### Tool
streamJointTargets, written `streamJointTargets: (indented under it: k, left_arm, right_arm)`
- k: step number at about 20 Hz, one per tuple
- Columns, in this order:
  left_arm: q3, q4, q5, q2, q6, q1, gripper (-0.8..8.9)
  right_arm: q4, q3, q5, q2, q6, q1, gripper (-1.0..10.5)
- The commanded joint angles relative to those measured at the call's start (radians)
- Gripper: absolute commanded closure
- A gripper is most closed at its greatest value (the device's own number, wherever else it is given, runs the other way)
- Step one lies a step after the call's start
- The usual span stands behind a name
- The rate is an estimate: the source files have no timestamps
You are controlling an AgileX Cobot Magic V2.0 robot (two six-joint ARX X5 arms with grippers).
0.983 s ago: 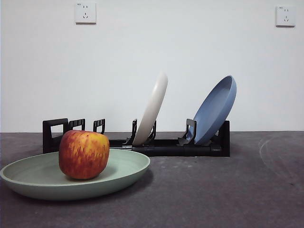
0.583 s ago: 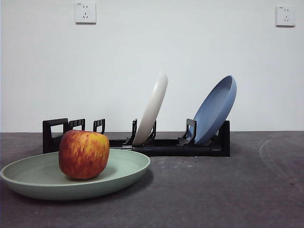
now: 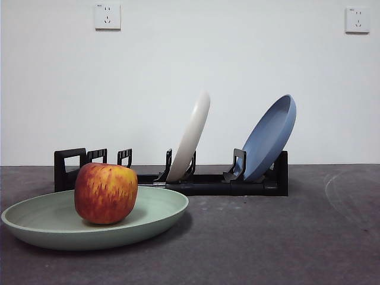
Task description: Take the green plate from the plate rack,put the plate on the table,take the apple from the table,put the apple in the plate
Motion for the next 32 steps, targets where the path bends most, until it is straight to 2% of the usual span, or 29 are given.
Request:
streamJointTargets:
  k: [1,3,5,7,9,12,15,17,19,25,26,28,32]
  left_arm:
    - [-0.004,0.021,0.067,-0.049,0.026,0.203,8.17]
    - [-0.005,0.063,0.114,-0.1,-0.072,0.388,8.17]
    - [-0.02,0.129,0.092,-0.156,-0.064,0.522,8.17]
    - [-0.092,0.299,0.087,-0.238,-0.04,0.601,8.17]
    - [-0.241,0.563,0.137,-0.342,-0.018,0.639,8.17]
    - [-0.569,1.058,0.328,-0.509,-0.005,0.689,8.17]
    - [-0.902,1.518,0.348,-0.634,0.0,0.701,8.17]
    - [-1.072,1.672,0.333,-0.689,0.01,0.701,8.17]
    - [-1.188,1.674,0.273,-0.731,0.009,0.701,8.17]
    - [-1.402,1.514,0.126,-0.879,0.006,0.707,8.17]
    - [-1.4,1.435,0.104,-0.912,0.006,0.713,8.17]
    - [-1.401,1.382,0.034,-0.906,0.015,0.72,8.17]
    - [-1.401,1.211,0.016,-0.906,0.052,0.731,8.17]
  right_arm:
    - [-0.023,-0.008,0.012,-0.001,0.01,0.0,9.5]
    - [-0.023,-0.008,0.012,0.0,0.01,0.0,9.5]
    - [-0.023,-0.007,0.012,0.0,0.01,0.0,9.5]
    - [-0.023,-0.008,0.012,0.0,0.01,0.0,9.5]
    - [-0.023,-0.008,0.012,0.0,0.01,0.0,9.5]
    - [-0.023,-0.007,0.012,0.0,0.01,0.0,9.5]
    - [-0.022,-0.008,0.012,0.0,0.01,0.0,9.5]
    - [-0.023,-0.007,0.012,0.0,0.01,0.0,9.5]
    - [-0.023,-0.007,0.012,0.0,0.01,0.0,9.5]
    - [-0.022,-0.007,0.012,0.0,0.01,0.0,9.5]
    - [-0.022,-0.007,0.013,0.0,0.01,0.001,9.5]
    - [-0.022,-0.007,0.016,0.0,0.01,0.0,9.5]
    - [-0.022,-0.007,0.016,0.0,0.01,0.0,9.5]
